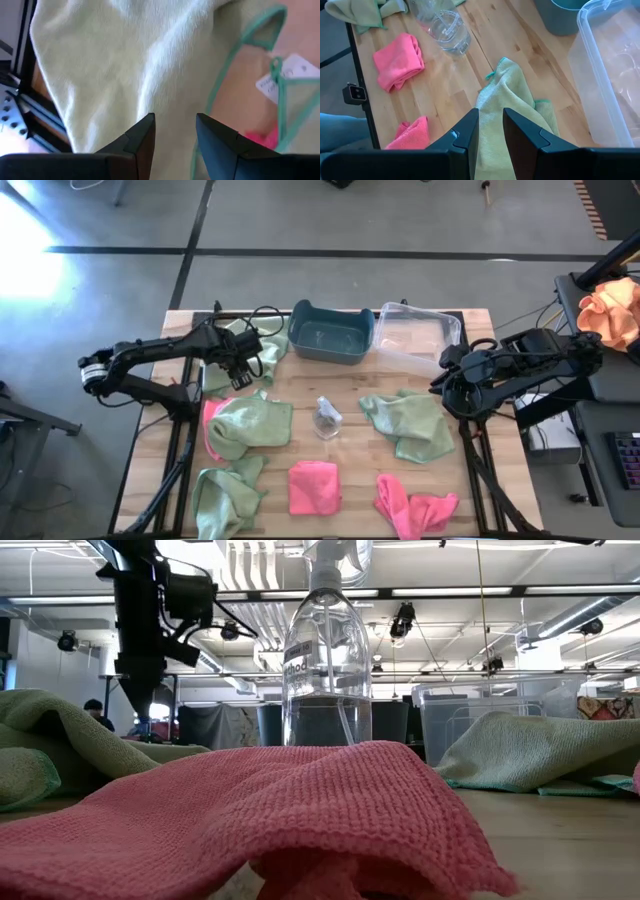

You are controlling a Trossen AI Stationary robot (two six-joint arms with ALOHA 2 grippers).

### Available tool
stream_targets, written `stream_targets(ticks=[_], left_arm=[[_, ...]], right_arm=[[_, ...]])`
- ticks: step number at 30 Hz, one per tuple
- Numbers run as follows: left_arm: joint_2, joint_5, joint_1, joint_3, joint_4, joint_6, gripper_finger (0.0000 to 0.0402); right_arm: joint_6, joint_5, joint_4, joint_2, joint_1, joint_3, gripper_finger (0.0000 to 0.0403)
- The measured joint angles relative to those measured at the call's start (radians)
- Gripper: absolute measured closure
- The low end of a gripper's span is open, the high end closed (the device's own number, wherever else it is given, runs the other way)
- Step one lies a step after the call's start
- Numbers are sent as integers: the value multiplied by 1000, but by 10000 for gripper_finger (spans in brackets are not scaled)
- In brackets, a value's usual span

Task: Sort microfiber towel by color & place in baskets
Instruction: Put the top left green microfiber cloth into the blue bin

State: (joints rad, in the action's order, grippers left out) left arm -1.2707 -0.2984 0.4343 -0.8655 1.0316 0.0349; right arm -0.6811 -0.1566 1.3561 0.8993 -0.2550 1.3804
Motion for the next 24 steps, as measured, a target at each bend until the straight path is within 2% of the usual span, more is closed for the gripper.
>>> stream_targets(ticks=[11,24], left_arm=[[-77,-44,17,23,-71,-4,274],[-219,-44,20,24,-125,18,274]], right_arm=[[-6,0,0,0,0,0,321],[-19,-1,0,0,0,0,321]])
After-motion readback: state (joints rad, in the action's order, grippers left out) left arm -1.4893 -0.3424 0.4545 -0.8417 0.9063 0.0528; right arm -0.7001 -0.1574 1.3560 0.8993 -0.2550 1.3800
